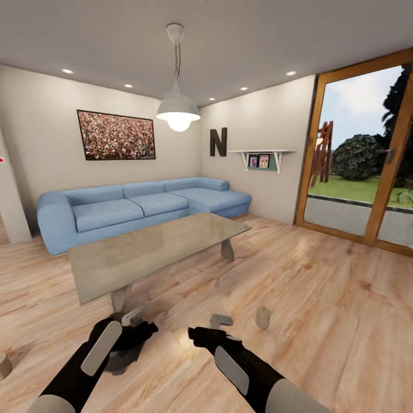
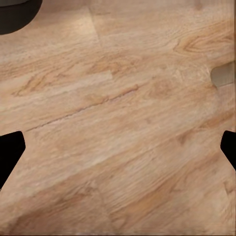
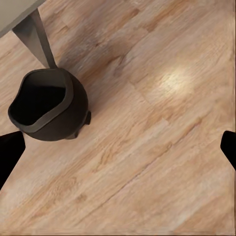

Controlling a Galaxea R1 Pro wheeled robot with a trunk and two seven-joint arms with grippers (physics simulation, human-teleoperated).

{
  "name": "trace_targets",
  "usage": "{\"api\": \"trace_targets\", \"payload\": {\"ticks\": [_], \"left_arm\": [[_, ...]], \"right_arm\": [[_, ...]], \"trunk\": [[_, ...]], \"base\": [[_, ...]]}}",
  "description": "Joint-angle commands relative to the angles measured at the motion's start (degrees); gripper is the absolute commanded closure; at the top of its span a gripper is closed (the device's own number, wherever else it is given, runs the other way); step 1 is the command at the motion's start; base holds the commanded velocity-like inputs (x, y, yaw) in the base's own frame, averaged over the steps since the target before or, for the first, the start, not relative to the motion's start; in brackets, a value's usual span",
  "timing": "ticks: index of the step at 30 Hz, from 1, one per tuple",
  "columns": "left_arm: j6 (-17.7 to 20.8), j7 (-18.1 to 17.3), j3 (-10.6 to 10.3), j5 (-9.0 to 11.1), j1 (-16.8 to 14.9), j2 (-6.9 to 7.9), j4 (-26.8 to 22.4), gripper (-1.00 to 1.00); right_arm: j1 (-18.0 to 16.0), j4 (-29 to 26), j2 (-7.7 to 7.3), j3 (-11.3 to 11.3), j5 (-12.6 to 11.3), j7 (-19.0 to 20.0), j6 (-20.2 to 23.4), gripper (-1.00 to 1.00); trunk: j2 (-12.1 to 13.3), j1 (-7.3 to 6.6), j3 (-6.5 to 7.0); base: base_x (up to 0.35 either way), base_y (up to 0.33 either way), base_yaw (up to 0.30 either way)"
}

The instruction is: Place each of the two pumpkins and all three candles from the living room inside a cabinet in the living room (use any cabinet), then make sure every cabinet is closed, and position the cauldron so it is next to a table in the living room.

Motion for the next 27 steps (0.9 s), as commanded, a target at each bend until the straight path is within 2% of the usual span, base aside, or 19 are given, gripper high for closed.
{"api": "trace_targets", "payload": {"ticks": [1,5,13,27], "left_arm": [[-0.02,0.57,-0.17,0.60,-0.03,0.05,-0.11,-1.00],[-0.01,0.57,-0.18,0.60,-0.03,0.06,-0.13,-1.00],[-0.02,0.57,-0.18,0.60,-0.03,0.08,-0.14,-1.00],[0.00,0.57,-0.18,0.60,-0.03,0.09,-0.14,-1.00]], "right_arm": [[-0.02,-0.02,-0.14,0.21,-0.30,-0.37,0.11,-1.00],[0.08,0.17,-0.81,0.21,-0.35,-0.34,0.02,-1.00],[0.10,2.19,-0.94,0.20,-0.37,-0.13,0.00,-1.00],[0.10,2.49,-0.95,0.14,-0.36,-0.11,-0.08,-1.00]], "trunk": [[0.38,-0.27,0.05],[1.98,-1.15,0.51],[5.19,-2.91,1.42],[10.81,-5.98,3.02]], "base": [[-0.329,0.096,-0.210],[-0.329,0.096,-0.210],[-0.274,0.053,-0.209],[-0.017,0.001,-0.209]]}}
